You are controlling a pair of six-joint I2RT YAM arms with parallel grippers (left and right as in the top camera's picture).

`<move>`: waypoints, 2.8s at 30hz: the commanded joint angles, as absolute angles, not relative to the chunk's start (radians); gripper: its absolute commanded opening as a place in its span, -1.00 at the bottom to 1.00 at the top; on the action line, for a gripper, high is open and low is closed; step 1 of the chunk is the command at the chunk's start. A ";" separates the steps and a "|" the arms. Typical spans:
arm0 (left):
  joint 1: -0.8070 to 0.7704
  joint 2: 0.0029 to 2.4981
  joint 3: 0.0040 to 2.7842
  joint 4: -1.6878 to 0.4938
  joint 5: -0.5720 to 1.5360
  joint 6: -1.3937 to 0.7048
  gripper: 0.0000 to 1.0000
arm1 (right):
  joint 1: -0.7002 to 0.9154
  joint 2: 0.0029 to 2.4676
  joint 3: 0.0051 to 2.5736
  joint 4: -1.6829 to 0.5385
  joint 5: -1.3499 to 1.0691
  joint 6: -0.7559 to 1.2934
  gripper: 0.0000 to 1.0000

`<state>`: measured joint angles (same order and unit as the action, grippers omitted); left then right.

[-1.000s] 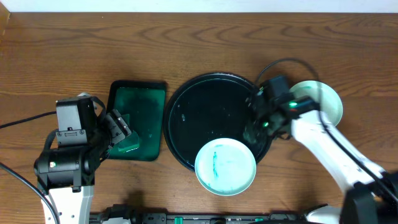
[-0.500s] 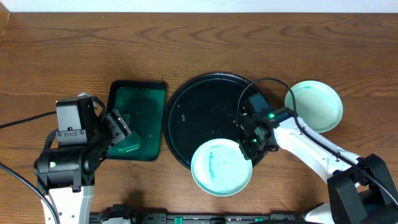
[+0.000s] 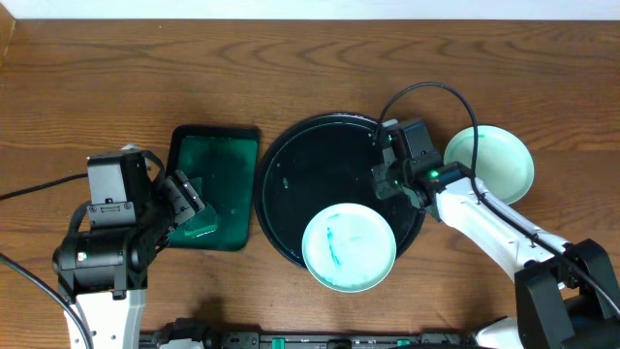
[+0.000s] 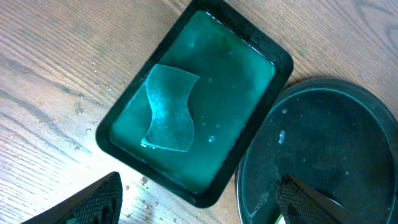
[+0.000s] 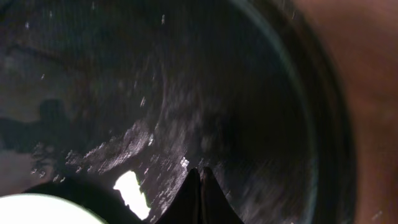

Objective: Clean dirty plates on tray and stack at the side

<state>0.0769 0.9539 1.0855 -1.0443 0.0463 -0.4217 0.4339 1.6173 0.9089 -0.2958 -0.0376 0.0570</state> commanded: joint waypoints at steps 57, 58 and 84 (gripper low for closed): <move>0.080 0.954 1.108 -1.036 0.077 -0.472 0.60 | 0.294 1.451 0.892 -0.269 -0.414 0.048 0.40; 0.079 0.957 1.107 -1.031 0.091 -0.471 0.61 | 0.293 1.451 0.892 -0.294 -0.422 0.048 0.40; 0.062 1.798 1.037 -0.789 -0.113 -0.476 -0.33 | 0.296 1.454 0.888 -0.467 -0.389 0.048 -0.06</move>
<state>0.0616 1.7588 1.0504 -0.8005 -0.0917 -0.4767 0.3004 1.4532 0.8833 -0.4637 -0.3748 0.0418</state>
